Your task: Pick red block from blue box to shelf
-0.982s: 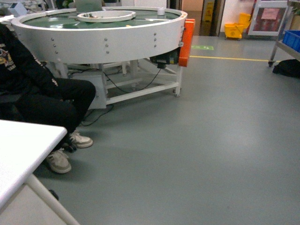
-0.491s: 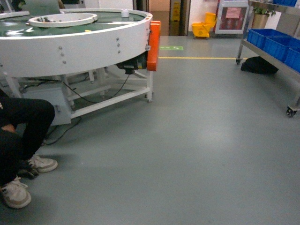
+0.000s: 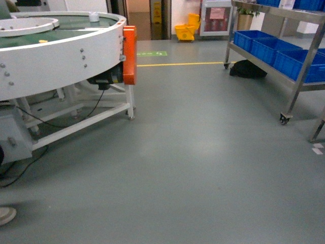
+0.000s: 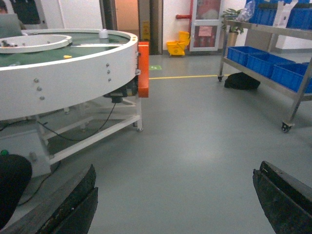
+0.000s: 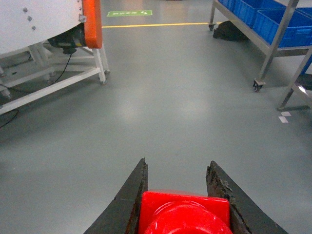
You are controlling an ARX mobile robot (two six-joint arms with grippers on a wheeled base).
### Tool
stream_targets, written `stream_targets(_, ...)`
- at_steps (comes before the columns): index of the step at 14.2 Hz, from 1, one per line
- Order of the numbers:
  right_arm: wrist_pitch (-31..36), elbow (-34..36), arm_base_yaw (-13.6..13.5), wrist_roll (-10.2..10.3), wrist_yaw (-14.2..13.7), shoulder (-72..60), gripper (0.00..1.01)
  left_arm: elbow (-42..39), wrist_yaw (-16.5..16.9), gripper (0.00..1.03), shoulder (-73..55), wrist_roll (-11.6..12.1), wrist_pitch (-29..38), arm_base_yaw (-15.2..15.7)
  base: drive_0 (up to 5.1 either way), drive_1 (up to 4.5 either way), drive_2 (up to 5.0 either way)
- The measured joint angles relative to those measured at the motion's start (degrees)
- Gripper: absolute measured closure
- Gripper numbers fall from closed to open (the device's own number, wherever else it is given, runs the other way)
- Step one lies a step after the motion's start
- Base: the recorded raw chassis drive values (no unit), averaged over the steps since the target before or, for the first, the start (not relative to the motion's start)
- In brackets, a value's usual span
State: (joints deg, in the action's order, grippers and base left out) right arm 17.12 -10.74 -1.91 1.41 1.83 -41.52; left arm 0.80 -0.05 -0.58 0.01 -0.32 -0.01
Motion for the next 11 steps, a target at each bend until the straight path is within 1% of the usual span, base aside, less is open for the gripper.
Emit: stream_targets(11,0.0,0.0,0.0,0.0,0.0,0.0,0.72,0.0,0.0,0.05,0.0,0.0,0.0,0.0,-1.6,2.72,-5.9)
